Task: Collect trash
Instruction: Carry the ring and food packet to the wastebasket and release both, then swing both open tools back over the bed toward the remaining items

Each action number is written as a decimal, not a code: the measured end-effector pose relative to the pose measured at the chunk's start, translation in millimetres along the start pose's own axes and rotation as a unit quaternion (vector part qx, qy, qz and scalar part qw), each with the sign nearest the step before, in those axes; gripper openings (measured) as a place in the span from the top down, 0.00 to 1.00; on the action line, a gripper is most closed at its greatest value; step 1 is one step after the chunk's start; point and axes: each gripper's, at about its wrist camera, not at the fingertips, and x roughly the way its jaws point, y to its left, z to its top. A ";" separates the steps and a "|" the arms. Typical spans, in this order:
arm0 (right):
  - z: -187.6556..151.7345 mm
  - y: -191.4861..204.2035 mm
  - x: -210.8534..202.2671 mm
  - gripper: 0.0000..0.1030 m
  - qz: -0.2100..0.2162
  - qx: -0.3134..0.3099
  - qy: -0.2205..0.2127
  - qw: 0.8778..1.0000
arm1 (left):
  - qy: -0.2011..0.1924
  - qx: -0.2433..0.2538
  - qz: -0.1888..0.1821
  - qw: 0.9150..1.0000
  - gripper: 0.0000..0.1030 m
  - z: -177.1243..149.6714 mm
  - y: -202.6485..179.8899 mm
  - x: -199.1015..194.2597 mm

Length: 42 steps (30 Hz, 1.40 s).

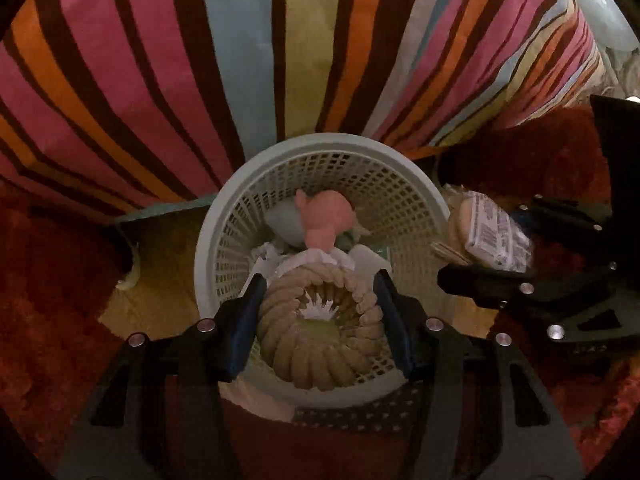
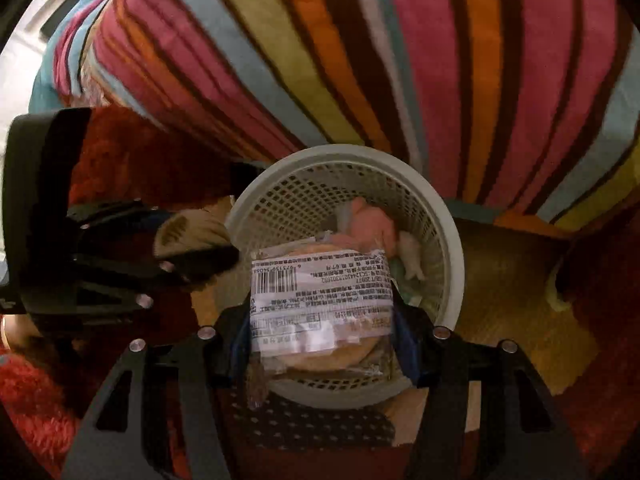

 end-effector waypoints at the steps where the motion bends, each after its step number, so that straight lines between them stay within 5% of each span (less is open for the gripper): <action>1: -0.3 -1.4 1.3 0.46 -0.002 0.002 0.002 1.000 | 0.001 0.001 0.001 1.000 0.47 -1.5 -1.7 1.9; 9: 13.7 -6.8 1.8 0.46 -0.004 0.010 0.009 1.000 | 0.021 0.013 0.006 1.000 0.45 -2.0 -9.2 9.6; 14: 12.3 8.1 1.7 0.45 -0.001 0.009 0.007 1.000 | 0.019 0.018 0.009 1.000 0.27 -2.5 -10.2 4.7; 16: 0.2 2.9 8.1 0.41 -0.006 0.012 0.004 1.000 | 0.024 0.013 0.024 0.999 0.21 -2.3 -8.8 7.8; 19: 0.3 1.8 11.2 0.19 -0.016 0.021 0.001 1.000 | 0.024 0.008 0.028 0.999 0.16 -1.9 -7.0 7.7; 33: -1.5 -7.1 11.8 0.17 -0.023 0.044 -0.005 0.999 | 0.014 0.008 0.032 0.999 0.16 -2.5 -6.3 5.5; 39: -6.4 -1.2 -5.1 0.17 -0.025 0.017 -0.041 0.999 | 0.005 0.014 0.041 0.999 0.16 -1.7 -7.9 0.9; 42: -9.3 12.4 -39.9 0.17 -0.034 -0.009 -0.096 0.995 | -0.025 0.032 0.033 0.999 0.16 -0.9 -12.8 -21.4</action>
